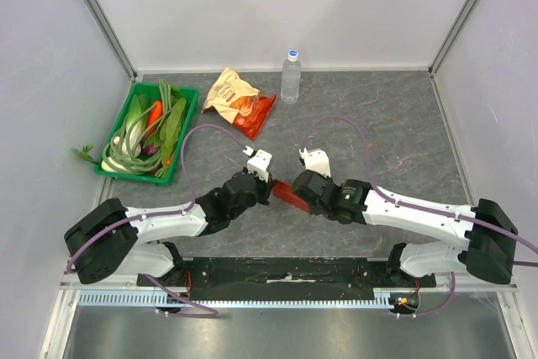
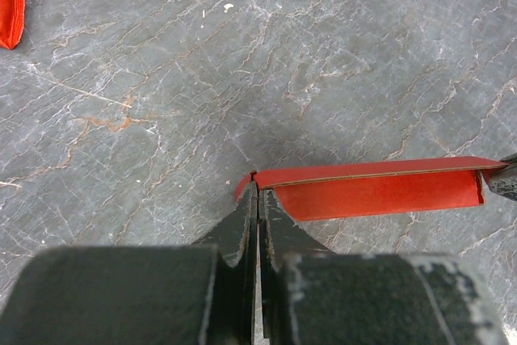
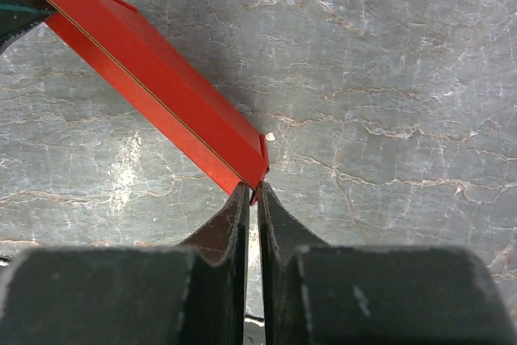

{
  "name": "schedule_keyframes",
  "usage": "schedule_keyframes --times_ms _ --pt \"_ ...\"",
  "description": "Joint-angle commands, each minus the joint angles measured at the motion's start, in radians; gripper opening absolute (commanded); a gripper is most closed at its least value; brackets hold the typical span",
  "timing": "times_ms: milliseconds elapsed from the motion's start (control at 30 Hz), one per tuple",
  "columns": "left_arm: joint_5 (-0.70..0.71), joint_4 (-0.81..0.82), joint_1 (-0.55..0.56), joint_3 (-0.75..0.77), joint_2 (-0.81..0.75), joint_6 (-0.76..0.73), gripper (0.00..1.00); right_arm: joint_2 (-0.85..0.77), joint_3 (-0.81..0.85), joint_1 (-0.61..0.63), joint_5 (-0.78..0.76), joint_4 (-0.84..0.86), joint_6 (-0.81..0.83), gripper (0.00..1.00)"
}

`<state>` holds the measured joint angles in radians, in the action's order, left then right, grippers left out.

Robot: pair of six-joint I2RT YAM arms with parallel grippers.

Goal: Fold the paper box

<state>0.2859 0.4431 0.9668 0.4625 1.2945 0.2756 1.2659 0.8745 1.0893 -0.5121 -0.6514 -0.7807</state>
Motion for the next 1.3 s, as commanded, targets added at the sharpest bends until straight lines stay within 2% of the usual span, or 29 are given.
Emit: schedule_keyframes --times_ms 0,167,500,1067,1267 --pt "-0.040 -0.193 0.015 0.004 0.026 0.048 0.02 0.026 0.058 0.003 -0.016 0.009 0.001 0.11" --pt "-0.042 -0.208 0.015 0.011 0.032 0.047 0.02 0.015 0.076 -0.014 0.004 -0.004 -0.017 0.00" --pt "-0.042 -0.216 0.019 0.011 0.032 0.050 0.02 -0.010 0.067 -0.117 0.202 0.041 -0.095 0.00" --pt "-0.039 -0.208 0.039 0.018 0.043 0.056 0.02 -0.043 0.005 -0.219 0.363 0.125 -0.311 0.00" --pt "-0.036 -0.207 0.046 0.016 0.043 0.057 0.02 -0.059 -0.032 -0.230 0.347 0.141 -0.357 0.00"
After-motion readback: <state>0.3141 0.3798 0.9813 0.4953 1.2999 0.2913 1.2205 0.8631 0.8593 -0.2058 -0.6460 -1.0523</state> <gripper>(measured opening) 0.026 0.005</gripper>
